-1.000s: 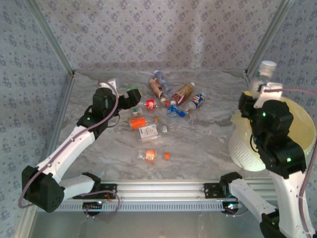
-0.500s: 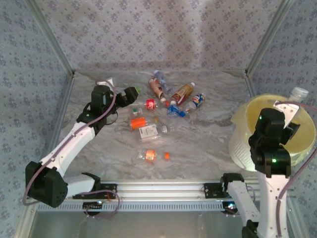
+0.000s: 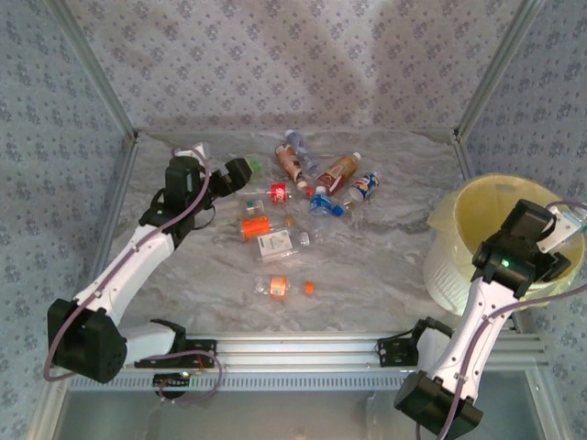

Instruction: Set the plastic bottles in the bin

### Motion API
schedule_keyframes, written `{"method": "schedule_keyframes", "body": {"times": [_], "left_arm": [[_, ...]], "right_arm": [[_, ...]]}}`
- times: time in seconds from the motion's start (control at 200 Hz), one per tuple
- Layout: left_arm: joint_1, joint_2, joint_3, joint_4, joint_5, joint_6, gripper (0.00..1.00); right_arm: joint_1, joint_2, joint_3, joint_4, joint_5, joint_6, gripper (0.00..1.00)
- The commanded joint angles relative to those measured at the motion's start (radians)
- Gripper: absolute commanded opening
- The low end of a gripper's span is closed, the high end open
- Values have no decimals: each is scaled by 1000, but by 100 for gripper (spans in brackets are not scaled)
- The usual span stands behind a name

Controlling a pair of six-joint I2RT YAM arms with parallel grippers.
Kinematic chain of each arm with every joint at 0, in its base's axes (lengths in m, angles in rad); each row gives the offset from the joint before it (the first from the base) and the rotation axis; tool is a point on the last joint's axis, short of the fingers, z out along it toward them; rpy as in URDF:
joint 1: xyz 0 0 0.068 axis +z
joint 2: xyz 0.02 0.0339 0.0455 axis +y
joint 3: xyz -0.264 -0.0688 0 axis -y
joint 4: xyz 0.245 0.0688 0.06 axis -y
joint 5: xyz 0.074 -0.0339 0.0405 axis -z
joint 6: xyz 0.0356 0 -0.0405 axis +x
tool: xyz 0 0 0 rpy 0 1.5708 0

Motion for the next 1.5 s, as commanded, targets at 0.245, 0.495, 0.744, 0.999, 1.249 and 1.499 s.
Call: {"method": "schedule_keyframes", "body": {"times": [0.245,0.495,0.744,0.999,1.249,1.499], "left_arm": [[13,3,23,-20,7,-18,98],[27,-3,10,-47,-31,-27,98],[53,-6,-7,-65,-41,-53,98],[67,-15,-13,-141,-91,-71,98],[73,12,27,-361,-94,-106,98],[73,-17,-81,-424,-95,-213,98]], "right_arm": [[-4,33,2,25,-25,79,73],[32,29,47,-36,-70,83,86],[146,24,109,-70,-5,101,90],[365,21,182,-71,-75,171,100],[555,26,202,40,-253,229,100],[750,25,172,218,-461,154,100]]}}
